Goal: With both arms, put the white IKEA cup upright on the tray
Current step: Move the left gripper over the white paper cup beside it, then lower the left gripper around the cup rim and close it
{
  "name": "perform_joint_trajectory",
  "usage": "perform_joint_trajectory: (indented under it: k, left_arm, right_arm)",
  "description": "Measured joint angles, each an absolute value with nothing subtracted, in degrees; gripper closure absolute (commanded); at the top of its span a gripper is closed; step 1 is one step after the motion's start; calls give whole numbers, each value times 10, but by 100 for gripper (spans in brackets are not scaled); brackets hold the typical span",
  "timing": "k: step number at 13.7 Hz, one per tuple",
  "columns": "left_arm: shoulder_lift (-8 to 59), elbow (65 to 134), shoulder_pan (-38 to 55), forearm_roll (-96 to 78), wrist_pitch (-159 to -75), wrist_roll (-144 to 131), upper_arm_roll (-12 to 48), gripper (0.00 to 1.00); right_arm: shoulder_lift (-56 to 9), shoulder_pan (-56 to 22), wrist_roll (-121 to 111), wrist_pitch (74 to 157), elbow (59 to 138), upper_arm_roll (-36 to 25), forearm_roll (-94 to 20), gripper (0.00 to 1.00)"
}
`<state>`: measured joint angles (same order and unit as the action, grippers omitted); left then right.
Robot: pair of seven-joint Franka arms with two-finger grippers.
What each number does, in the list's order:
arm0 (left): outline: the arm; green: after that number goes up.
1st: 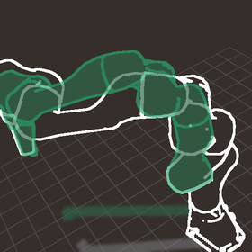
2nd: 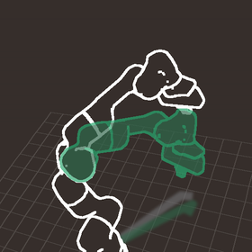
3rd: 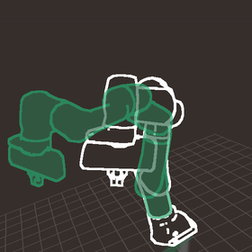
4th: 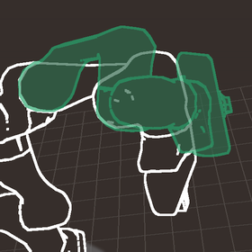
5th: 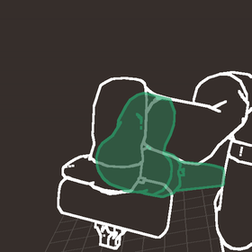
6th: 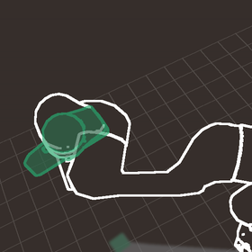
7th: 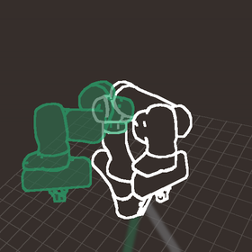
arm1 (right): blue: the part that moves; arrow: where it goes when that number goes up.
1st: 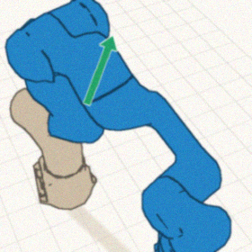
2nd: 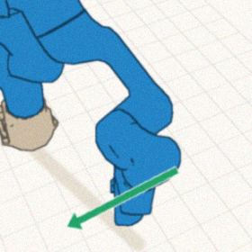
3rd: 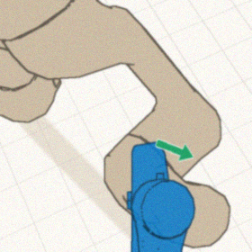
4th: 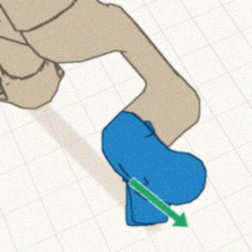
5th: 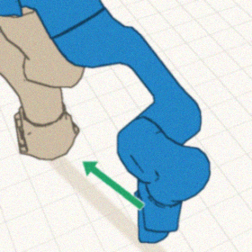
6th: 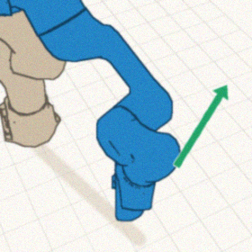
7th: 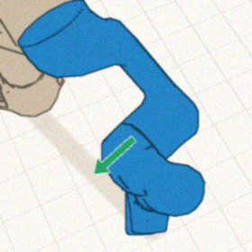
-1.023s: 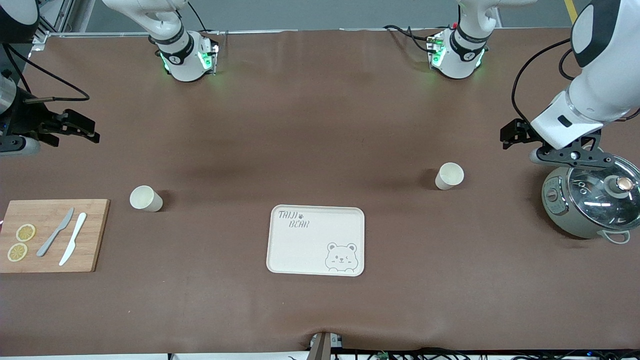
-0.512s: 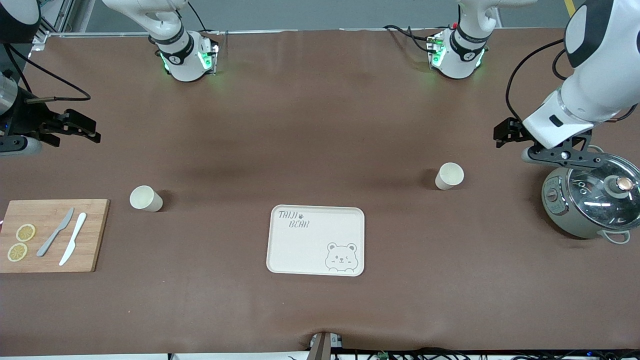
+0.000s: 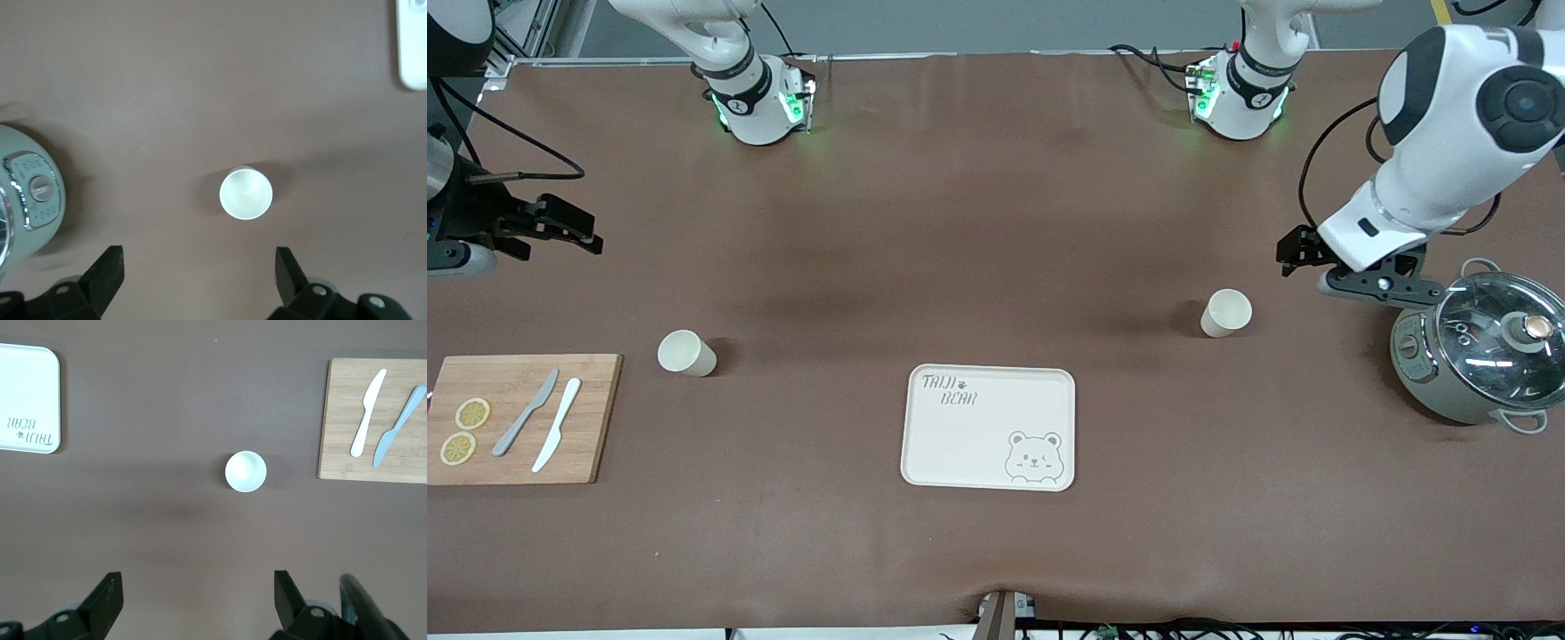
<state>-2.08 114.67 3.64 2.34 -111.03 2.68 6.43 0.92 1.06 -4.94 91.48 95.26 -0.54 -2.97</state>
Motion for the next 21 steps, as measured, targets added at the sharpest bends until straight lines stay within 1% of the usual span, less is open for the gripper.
perform_joint_trajectory:
  k: [2,6,8,12,15,21]
  left_arm:
    - [-23,1191,32,23,-1161,34,64,0]
    - [-23,1307,25,23,-1305,48,63,0]
    - [-22,1344,19,23,-1346,55,63,0]
    - [-11,1377,17,23,-1396,56,63,0]
    - [8,1400,17,23,-1452,56,63,0]
    - [84,1418,17,23,-1572,56,63,0]
  right_arm:
    - [9,11,-49,914,952,-5,-30,0]
    - [6,14,-49,909,950,-6,-30,0]
    - [0,16,-49,905,945,-6,-30,0]
    - [-14,17,-49,904,937,-6,-30,0]
    - [-22,19,-49,900,936,-6,-30,0]
    - [-28,26,-49,895,935,-7,-30,0]
